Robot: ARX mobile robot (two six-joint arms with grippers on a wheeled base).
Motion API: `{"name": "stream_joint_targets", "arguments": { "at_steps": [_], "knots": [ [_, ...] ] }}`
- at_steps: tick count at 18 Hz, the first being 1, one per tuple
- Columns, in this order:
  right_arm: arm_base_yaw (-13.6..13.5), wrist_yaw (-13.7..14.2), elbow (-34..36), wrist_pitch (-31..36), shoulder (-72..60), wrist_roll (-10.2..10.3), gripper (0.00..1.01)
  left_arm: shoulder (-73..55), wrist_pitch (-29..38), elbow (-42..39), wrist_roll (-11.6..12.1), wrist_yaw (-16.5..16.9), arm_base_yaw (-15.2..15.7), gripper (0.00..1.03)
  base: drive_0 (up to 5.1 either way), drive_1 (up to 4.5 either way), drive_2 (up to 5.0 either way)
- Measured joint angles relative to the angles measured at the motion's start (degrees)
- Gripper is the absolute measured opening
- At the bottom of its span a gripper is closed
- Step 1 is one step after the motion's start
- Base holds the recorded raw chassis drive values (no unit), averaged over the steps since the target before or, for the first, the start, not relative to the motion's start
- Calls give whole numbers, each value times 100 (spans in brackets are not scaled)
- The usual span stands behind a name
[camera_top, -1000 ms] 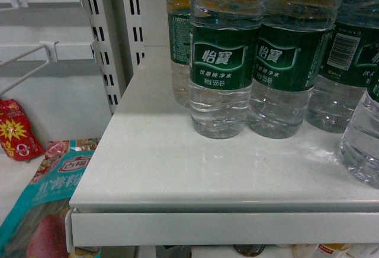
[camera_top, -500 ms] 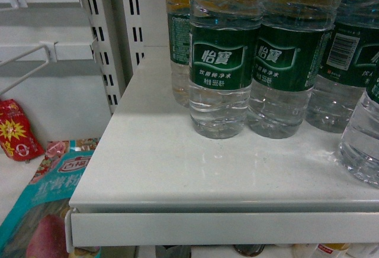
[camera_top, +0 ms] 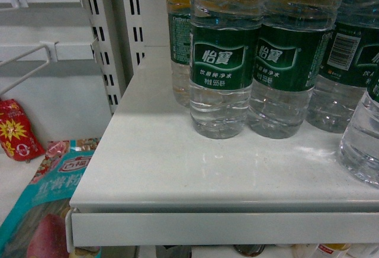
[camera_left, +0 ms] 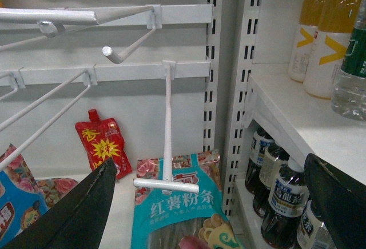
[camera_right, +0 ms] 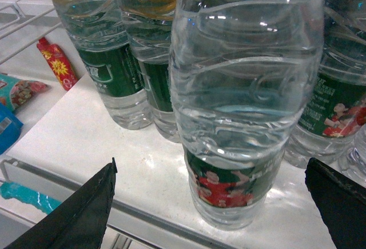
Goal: Move water from second to third shelf
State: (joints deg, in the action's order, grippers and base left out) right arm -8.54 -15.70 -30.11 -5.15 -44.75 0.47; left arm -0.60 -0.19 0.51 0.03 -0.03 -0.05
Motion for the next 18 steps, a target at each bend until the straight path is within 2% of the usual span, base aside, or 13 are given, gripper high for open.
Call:
{"name": "stream_joint_targets", "arguments": {
  "at_steps": [2,5,6,7,8,9,11,14,16,18],
  "knots": [
    [52,-83,44,-330,470,13,98,0,0,0,0,0,0,98,0,0,0],
    [398,-361,90,-844,1342,105,98,0,0,0,0,0,0,98,0,0,0],
    [317,295,404,-31,1703,66,92,0,0,0,0,0,0,98,0,0,0],
    [273,1005,824,555,2124,26,81,0,0,0,0,-7,0,98,0,0,0],
    [719,1373,1161,817,2406,-13,70,0,-2,0,0,2,7,98,0,0,0],
    [962,1685,1386,866,2500,-7,57,0,0,0,0,-7,4,98,0,0,0],
    [822,1567,1703,894,2708,-13,35,0,0,0,0,0,4,98,0,0,0],
    [824,1572,2065,1012,3045,-37,1,0,-2,0,0,2,4,98,0,0,0],
    [824,1572,2288,1019,3217,-33,2,0,-2,0,0,0,4,98,0,0,0],
    [824,1572,2422,385,3856,-33,2,0,0,0,0,2,4,98,0,0,0]
  ]
}}
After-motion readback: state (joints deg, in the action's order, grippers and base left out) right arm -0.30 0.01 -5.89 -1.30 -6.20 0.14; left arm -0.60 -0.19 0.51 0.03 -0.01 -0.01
